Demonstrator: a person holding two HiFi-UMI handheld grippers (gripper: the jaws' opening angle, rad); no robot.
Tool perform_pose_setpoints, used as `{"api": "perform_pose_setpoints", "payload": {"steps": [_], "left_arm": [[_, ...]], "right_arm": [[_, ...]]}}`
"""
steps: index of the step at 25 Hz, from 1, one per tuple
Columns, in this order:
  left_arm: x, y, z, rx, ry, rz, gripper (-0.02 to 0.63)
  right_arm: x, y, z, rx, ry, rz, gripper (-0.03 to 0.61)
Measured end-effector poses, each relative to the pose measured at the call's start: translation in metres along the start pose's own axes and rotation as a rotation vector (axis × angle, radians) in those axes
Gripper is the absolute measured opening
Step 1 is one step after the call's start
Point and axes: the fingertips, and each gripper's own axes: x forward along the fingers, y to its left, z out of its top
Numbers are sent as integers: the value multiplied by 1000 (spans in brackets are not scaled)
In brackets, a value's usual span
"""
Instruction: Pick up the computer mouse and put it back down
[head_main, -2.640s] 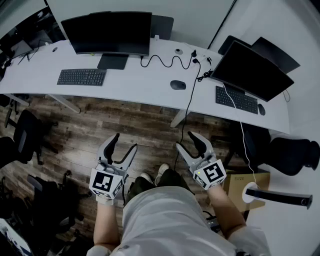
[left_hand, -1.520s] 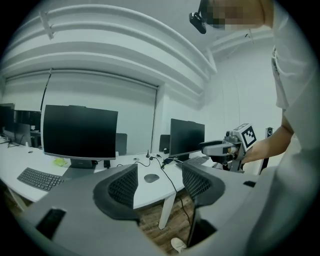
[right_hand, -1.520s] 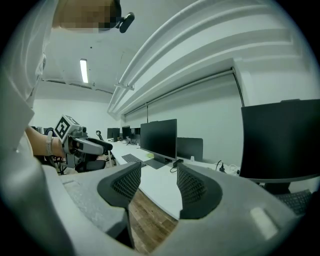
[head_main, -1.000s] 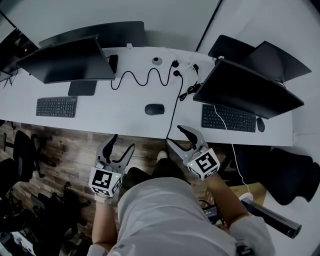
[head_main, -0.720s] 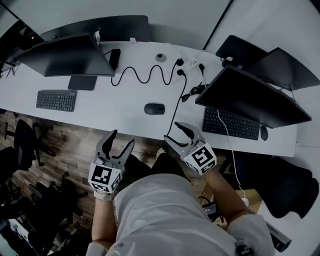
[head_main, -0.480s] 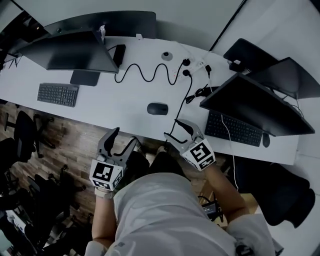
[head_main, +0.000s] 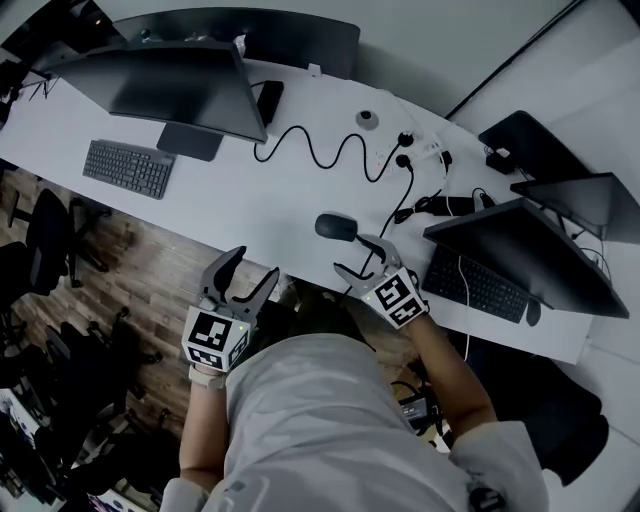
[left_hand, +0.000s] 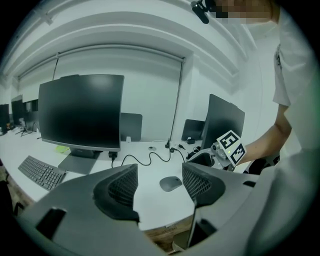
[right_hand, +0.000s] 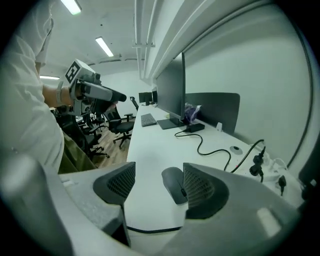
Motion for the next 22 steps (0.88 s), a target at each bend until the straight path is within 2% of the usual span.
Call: {"api": "perform_pose_setpoints", "payload": {"steps": [13,22], "left_arm": [[1,30,-14,-61,31,39,272],[-4,43,-26,-102,45,72,272]], "right_arm": [[66,-28,-32,-143,176,54,293],[98,-41,-50,-175,264,134,319]]}}
